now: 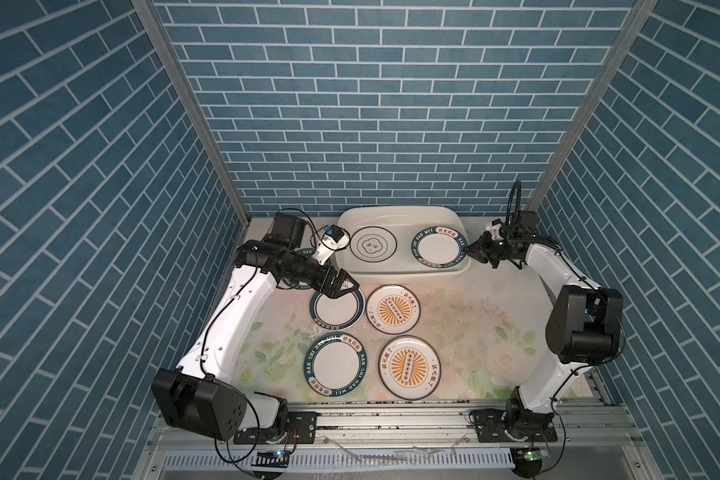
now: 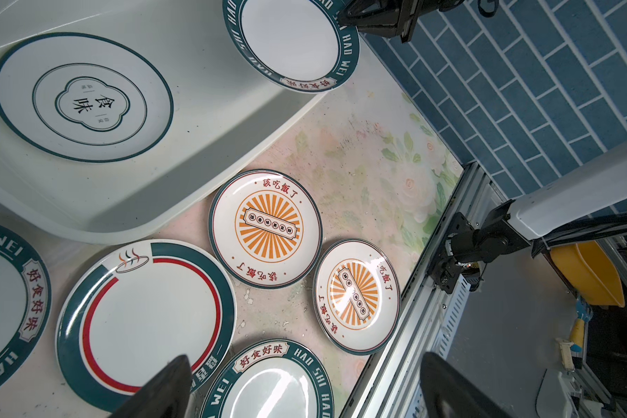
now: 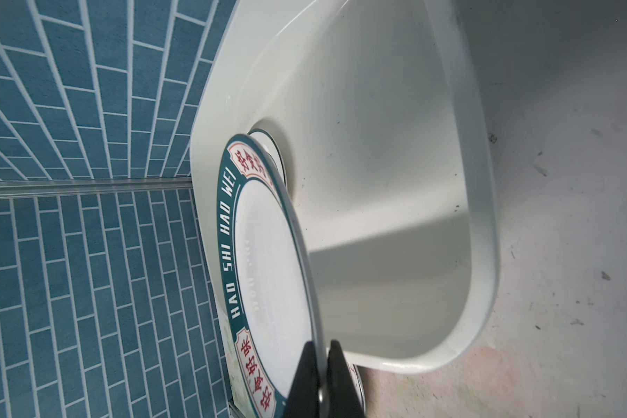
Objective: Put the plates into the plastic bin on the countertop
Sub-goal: 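Lower the green-rimmed plate into the bin beside the white plate, open right gripper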
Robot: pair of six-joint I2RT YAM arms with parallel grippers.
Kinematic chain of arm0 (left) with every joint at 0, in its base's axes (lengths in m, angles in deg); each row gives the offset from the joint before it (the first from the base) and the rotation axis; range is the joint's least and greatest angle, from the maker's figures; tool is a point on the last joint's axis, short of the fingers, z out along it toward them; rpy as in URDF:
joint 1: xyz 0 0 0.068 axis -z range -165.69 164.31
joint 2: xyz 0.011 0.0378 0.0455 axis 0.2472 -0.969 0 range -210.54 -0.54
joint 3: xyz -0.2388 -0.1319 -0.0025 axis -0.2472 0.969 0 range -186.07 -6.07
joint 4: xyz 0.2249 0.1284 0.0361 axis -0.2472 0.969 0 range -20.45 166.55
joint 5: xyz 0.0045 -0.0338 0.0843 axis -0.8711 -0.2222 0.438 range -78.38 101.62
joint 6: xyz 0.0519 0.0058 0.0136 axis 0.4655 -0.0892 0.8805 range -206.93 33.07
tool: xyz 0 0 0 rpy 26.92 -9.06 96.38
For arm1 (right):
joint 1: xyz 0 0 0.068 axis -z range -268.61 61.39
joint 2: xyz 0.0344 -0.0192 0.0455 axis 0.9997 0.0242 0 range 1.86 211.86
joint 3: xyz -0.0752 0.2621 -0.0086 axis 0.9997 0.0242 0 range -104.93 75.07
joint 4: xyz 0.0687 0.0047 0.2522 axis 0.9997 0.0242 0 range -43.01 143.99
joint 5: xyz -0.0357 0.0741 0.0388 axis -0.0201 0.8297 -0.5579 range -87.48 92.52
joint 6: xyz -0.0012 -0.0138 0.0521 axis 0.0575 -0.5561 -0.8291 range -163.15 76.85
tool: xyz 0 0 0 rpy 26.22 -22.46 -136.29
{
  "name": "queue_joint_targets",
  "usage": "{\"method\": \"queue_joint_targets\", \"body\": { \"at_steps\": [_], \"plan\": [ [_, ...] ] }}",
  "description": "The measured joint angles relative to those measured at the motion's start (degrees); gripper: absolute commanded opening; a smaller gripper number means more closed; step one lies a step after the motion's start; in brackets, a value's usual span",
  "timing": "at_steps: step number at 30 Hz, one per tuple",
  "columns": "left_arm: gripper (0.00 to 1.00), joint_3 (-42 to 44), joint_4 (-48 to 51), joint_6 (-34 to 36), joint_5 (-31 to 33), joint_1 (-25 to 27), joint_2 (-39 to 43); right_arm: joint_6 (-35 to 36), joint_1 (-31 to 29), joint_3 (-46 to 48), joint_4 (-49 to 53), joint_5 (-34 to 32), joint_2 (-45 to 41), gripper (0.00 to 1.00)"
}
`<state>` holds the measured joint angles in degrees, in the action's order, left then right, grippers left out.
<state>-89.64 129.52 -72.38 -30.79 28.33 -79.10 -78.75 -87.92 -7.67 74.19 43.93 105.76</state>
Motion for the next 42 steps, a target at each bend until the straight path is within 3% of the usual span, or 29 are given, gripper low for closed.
{"method": "queue_joint_targets", "body": {
  "at_steps": [10,16,28,42],
  "plan": [
    [1.00,1.2,-0.1,-0.2,1.6,0.0,0.0,0.0,-1.5,-8.9,-2.8,-0.5,11.5,0.00],
    [1.00,1.6,-0.2,-0.2,2.0,0.0,0.0,0.9,-5.6,-15.3,-0.6,-5.2,17.1,0.00],
    [1.00,2.8,-0.7,-0.4,2.1,-0.2,1.3,0.9,-7.0,-17.5,-0.6,-13.4,20.3,0.00],
    [0.99,2.8,-0.7,-0.7,2.1,-0.3,1.3,0.9,-7.5,-24.9,1.9,-16.5,26.4,0.03]
  ]
}}
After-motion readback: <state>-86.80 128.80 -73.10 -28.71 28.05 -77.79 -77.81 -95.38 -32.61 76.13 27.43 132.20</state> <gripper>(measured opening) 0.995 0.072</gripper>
